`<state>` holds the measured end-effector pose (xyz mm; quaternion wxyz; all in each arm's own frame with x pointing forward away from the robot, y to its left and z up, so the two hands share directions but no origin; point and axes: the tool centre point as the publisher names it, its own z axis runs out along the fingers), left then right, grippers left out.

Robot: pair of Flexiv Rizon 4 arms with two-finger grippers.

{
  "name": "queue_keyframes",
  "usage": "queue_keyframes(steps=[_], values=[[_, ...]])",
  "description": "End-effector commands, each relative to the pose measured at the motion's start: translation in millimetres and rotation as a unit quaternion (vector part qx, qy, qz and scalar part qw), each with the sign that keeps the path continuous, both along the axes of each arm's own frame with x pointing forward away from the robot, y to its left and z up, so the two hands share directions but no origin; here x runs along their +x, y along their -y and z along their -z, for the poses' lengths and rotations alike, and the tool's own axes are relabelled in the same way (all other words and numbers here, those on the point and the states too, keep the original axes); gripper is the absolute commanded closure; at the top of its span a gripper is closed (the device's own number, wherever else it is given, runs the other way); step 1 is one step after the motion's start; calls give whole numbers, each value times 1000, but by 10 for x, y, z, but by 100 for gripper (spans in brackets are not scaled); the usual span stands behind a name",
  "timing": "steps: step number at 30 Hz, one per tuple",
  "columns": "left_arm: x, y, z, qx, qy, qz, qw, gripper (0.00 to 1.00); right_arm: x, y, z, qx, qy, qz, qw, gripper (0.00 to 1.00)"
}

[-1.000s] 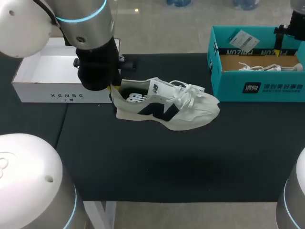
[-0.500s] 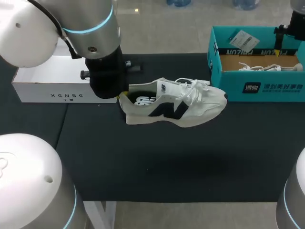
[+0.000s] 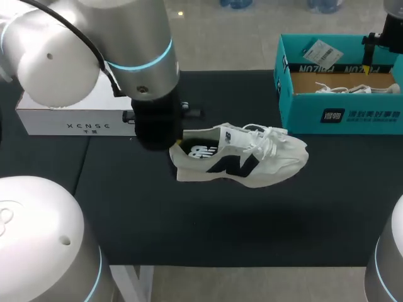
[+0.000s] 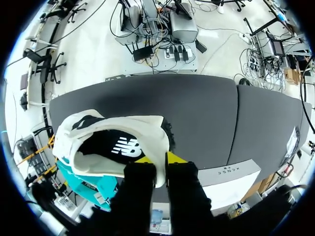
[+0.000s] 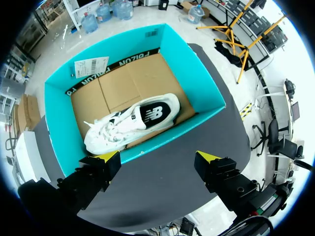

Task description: Take the shoe out of the shoebox, open the shoe tongue, remove and reinsert the insole, then place the shoe into the shoebox

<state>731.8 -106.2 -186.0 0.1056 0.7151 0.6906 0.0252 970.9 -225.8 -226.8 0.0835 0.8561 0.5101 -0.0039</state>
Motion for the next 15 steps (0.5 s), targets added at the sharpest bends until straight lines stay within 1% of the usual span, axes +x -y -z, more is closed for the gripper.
queue_keyframes(steps=[1, 2, 5, 10, 12, 15], values=[[47, 163, 286, -8, -6, 11, 1000, 100, -11, 0, 4, 0, 2, 0, 1000, 0], [43, 186, 352, 1, -7, 8, 1000, 100, -11, 0, 4, 0, 2, 0, 1000, 0], [17, 232, 542, -1, -14, 16, 1000, 100, -11, 0, 4, 0, 2, 0, 1000, 0], [-5, 280, 847, -14, -27, 34, 999, 100, -11, 0, 4, 0, 2, 0, 1000, 0], [-23, 312, 970, -7, -23, 33, 999, 100, -11, 0, 4, 0, 2, 0, 1000, 0], [-60, 351, 1126, -19, -21, 51, 998, 100, -11, 0, 4, 0, 2, 0, 1000, 0]])
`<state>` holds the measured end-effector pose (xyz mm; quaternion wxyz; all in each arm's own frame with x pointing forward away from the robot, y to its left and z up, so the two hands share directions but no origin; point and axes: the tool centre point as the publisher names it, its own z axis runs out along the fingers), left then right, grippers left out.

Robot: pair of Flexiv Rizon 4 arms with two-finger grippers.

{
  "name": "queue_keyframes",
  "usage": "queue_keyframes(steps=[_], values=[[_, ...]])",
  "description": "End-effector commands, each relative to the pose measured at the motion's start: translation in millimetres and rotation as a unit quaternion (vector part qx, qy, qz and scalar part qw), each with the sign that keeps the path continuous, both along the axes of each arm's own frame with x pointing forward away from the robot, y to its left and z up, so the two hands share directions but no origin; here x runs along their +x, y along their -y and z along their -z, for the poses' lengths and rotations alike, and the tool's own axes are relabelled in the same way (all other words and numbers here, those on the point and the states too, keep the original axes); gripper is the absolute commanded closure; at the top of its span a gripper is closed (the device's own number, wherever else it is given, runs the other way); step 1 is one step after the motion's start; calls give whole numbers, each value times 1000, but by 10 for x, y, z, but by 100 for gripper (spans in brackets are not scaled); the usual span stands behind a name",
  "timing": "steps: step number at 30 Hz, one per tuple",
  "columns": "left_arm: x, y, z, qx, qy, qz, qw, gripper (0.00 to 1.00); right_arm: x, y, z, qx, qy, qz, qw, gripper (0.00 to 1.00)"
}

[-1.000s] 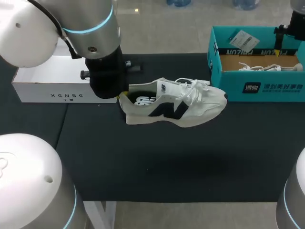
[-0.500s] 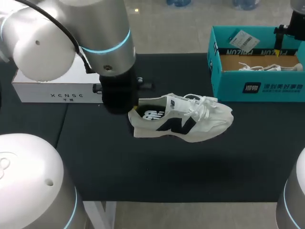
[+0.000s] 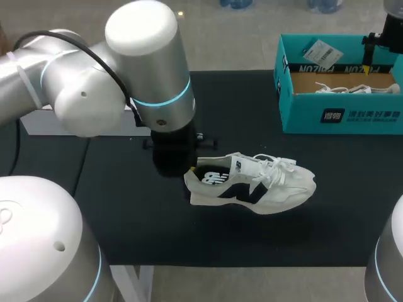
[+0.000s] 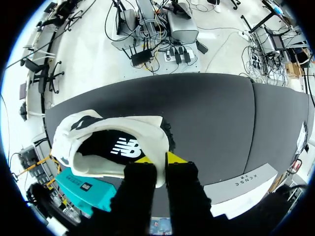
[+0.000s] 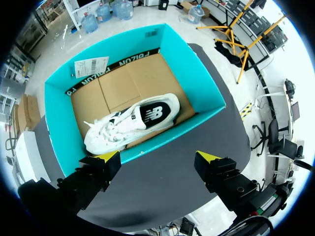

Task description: Take the shoe out of the shoebox, open the shoe tongue, remove and reinsert the insole, then place the shoe into the shoebox

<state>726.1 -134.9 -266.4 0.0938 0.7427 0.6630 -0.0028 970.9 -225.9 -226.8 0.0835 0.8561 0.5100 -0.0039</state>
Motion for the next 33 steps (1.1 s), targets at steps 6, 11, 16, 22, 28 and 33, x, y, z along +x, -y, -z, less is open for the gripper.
queue_keyframes(steps=[6, 11, 16, 22, 28, 33], values=[[-27, 126, 636, 19, 12, 2, 1000, 100, -11, 0, 4, 0, 2, 0, 1000, 0], [-53, 130, 698, 30, 7, -11, 999, 100, -11, 0, 4, 0, 2, 0, 1000, 0], [-58, 148, 748, 43, 3, -33, 999, 100, -11, 0, 4, 0, 2, 0, 1000, 0], [-73, 178, 819, 44, -1, -45, 998, 100, -11, 0, 4, 0, 2, 0, 1000, 0], [-86, 160, 922, 52, 0, -61, 997, 100, -11, 0, 4, 0, 2, 0, 1000, 0], [-90, 114, 844, 47, 5, -65, 997, 0, -11, 0, 4, 0, 2, 0, 1000, 0]])
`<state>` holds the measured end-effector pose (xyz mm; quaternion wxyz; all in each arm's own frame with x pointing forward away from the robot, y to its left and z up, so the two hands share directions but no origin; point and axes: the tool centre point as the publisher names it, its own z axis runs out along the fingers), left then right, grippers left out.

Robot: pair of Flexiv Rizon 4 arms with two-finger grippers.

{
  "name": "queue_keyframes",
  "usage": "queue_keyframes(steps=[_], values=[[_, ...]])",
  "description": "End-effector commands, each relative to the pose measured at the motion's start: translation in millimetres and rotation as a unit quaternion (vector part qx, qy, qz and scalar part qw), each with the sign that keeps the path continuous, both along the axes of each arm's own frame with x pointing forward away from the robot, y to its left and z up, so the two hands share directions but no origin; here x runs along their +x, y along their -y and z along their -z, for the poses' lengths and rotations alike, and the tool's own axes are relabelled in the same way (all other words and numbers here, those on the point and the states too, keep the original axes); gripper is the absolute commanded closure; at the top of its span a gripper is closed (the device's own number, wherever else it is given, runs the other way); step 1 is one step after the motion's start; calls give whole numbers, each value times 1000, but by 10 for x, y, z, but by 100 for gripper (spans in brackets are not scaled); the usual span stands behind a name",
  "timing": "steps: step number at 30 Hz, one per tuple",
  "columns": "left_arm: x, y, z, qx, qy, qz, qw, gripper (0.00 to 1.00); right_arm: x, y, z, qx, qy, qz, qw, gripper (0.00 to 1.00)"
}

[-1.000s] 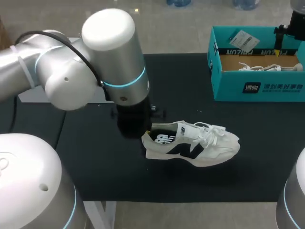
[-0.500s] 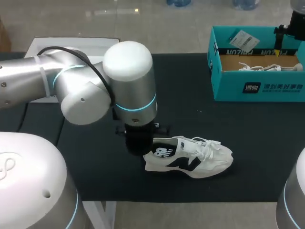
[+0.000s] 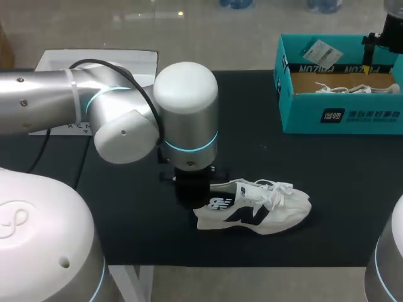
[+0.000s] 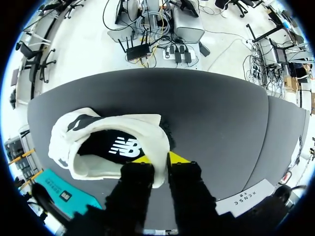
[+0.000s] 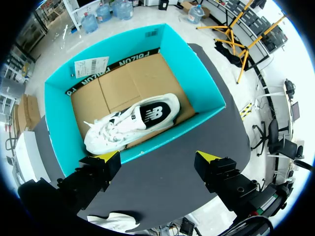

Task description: Take the shoe out of the shoebox, open the shoe tongue, remove and reinsert the insole, then place the shoe into the shoebox

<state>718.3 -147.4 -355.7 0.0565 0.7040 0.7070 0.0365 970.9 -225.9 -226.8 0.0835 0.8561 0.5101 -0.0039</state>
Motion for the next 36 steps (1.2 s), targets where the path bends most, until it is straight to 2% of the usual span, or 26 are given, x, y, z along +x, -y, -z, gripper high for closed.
queue_keyframes(steps=[1, 5, 8, 11, 15, 19, 23, 25, 36], values=[[-7, -29, -92, -7, 5, -8, 1000, 0, -11, 0, 4, 0, 1, 0, 1000, 0], [6, -144, -367, -37, 7, -34, 999, 0, -11, 0, 4, 0, 1, 0, 1000, 0], [39, -284, -574, -82, -15, -89, 993, 0, -11, 0, 4, 0, 1, 0, 1000, 0], [74, -484, -712, -130, -51, -163, 977, 0, -11, 0, 4, 0, 1, 0, 1000, 0], [17, -767, -788, -193, -109, -250, 943, 0, -11, 0, 4, 0, 1, 0, 1000, 0], [-91, -996, -711, -231, -167, -339, 897, 0, -11, 0, 4, 0, 1, 0, 1000, 0], [-221, -1161, -622, -232, -179, -442, 848, 0, -11, 0, 4, 0, 1, 0, 1000, 0], [-285, -1180, -661, -231, -179, -446, 846, 0, -11, 0, 4, 0, 1, 0, 1000, 0], [-285, -1180, -661, -231, -179, -446, 846, 0, -11, 0, 4, 0, 1, 0, 1000, 0]])
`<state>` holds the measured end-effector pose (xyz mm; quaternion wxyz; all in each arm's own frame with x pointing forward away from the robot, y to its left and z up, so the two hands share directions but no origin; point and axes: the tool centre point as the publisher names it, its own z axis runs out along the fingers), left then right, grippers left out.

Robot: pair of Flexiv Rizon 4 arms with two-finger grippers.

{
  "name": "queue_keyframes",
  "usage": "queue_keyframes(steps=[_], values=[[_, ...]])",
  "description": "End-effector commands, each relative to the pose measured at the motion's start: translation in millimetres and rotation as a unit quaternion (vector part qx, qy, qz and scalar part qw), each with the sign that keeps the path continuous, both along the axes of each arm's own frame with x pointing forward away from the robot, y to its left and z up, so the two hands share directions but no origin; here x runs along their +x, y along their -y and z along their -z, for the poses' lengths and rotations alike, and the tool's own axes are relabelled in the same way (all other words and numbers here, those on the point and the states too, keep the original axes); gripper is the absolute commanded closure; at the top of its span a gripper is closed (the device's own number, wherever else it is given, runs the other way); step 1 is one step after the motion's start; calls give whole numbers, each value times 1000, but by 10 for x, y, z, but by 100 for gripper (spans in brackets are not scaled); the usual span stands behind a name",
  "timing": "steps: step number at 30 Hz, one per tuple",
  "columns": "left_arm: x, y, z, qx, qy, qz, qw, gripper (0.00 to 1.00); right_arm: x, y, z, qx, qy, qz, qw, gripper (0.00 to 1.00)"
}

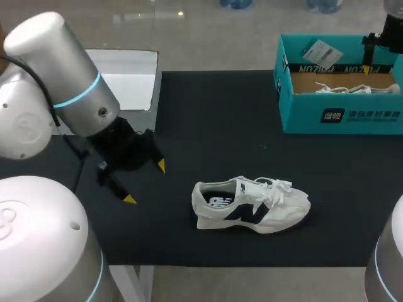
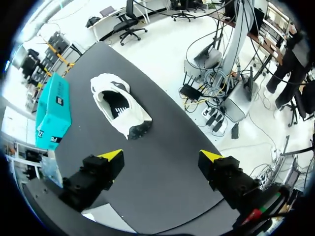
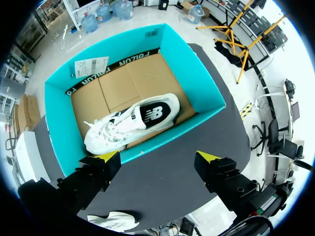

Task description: Take the shoe out of the shoebox, open the shoe tongue, remove and reinsert the insole, then place the shoe into the shoebox

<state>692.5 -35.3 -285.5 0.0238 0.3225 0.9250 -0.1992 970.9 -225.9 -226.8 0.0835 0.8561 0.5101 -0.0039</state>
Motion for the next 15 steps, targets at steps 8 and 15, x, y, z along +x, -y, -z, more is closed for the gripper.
queue_keyframes(steps=[8, 15], values=[[-11, -102, 43, -86, 0, -87, 992, 0, -11, 0, 4, 0, 1, 0, 1000, 0], [25, -359, 131, -241, -94, -203, 944, 0, -11, 0, 4, 0, 1, 0, 1000, 0]])
